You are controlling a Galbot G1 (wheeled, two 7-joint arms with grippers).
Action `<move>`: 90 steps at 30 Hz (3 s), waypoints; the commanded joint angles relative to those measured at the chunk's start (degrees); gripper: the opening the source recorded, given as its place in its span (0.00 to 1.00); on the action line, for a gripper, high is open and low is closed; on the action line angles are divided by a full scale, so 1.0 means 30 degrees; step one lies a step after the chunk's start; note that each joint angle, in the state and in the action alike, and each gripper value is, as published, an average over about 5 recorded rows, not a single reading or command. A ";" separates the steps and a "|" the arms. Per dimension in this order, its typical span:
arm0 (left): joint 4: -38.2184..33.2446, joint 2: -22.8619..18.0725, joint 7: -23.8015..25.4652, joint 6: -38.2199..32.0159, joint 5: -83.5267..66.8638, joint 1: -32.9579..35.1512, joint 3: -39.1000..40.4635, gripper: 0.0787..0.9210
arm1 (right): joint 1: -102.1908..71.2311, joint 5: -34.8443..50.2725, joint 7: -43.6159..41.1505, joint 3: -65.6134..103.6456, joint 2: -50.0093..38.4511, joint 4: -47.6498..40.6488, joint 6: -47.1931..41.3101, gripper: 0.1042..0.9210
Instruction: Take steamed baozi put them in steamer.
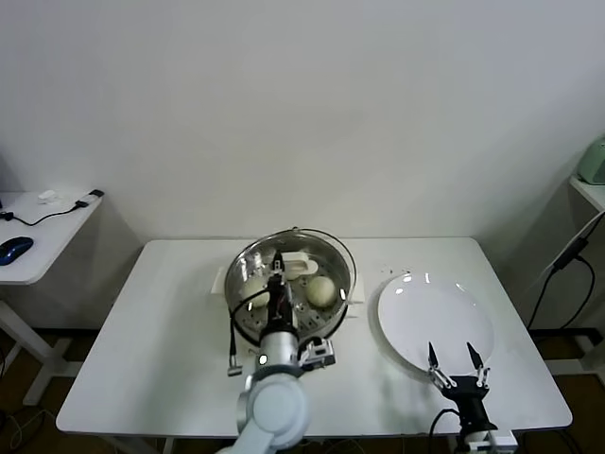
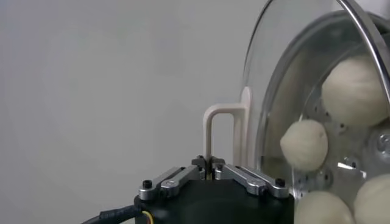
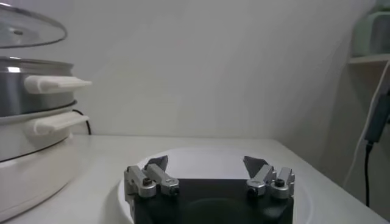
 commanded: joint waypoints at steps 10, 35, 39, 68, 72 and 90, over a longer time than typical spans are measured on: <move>0.2547 -0.0527 -0.0073 0.0158 0.1033 -0.0699 0.0224 0.06 | 0.0066 0.0034 0.0169 0.0214 0.0087 -0.0407 0.0758 0.88; 0.1645 0.0479 0.0211 -0.0262 0.0584 -0.0436 -0.0008 0.20 | 0.0062 -0.0163 -0.0099 0.0104 0.0188 -0.0393 0.0865 0.88; 0.0041 0.1097 0.0465 -0.0216 -0.0335 -0.0056 0.0224 0.34 | 0.0105 -0.0364 -0.0056 0.0038 0.0282 -0.0318 0.0642 0.88; 0.0908 0.6324 -0.5140 -1.6036 -3.6264 0.8480 -1.5820 0.88 | 0.0700 -0.0273 0.0366 -0.0289 0.0514 -0.0224 0.0420 0.88; 0.3414 0.6247 -0.5005 -1.7347 -3.5647 0.8398 -1.5102 0.88 | 0.0644 0.0036 0.0338 -0.0308 0.0497 -0.0338 0.0184 0.88; 0.3976 0.5237 -0.4237 -1.8137 -3.5366 0.8447 -1.4104 0.88 | 0.0676 0.0083 0.0298 -0.0464 0.0491 -0.0313 0.0001 0.88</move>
